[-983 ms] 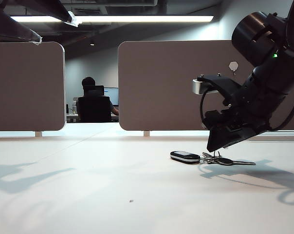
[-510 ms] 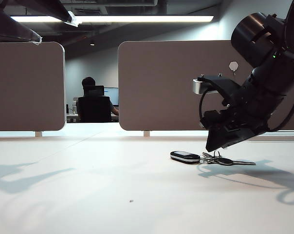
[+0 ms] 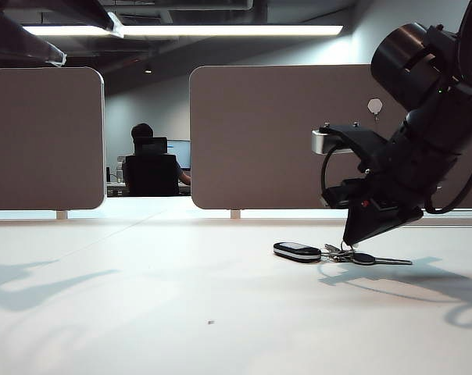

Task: Hang the bunch of keys on the hook.

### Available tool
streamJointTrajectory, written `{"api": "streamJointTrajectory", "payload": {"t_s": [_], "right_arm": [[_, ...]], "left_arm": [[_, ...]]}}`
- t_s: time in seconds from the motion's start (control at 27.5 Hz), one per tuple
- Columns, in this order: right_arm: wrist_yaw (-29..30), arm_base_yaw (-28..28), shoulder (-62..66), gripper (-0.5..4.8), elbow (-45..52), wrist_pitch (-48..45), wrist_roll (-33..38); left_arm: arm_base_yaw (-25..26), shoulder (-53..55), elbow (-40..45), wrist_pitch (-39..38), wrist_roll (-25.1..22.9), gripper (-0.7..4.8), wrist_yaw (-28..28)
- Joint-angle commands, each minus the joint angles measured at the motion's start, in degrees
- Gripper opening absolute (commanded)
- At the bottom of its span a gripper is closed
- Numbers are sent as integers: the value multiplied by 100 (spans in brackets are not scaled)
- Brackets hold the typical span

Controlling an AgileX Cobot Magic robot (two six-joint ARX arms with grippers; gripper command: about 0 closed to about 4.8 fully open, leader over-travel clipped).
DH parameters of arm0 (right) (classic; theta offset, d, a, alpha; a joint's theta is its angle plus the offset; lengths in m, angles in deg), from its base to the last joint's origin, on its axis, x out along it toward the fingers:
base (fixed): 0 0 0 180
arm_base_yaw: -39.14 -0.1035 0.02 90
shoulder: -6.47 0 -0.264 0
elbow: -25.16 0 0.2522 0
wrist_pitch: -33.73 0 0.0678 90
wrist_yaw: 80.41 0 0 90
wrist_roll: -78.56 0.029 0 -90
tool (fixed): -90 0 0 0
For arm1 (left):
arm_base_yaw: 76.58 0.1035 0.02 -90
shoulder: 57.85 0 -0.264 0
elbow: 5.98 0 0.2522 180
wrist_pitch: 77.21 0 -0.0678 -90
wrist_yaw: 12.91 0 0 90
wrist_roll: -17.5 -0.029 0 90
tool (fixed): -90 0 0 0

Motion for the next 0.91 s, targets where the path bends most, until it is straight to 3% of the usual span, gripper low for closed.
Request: {"api": "streamJointTrajectory", "payload": {"t_s": [0.04, 0.47, 0.69, 0.73, 0.84, 0.91], "right_arm": [[-11, 0, -17, -8, -24, -46, 9], [-282, 0, -581, -8, -260, -348, -63], [-284, 4, -730, -7, -404, 101, -81], [-282, 4, -721, 11, -402, 256, -79], [-284, 2, -601, 174, -391, 638, -31], [-282, 2, -520, 208, -361, 660, -31]], "left_arm": [[-7, -15, -31, 72, -24, 479, 42], [-7, -15, -31, 70, -24, 479, 42], [-7, -15, -31, 68, 4, 479, 42], [-7, -15, -31, 66, 4, 479, 44], [-7, -15, -31, 61, 2, 479, 42], [-7, -15, -31, 48, 0, 479, 42]]}}
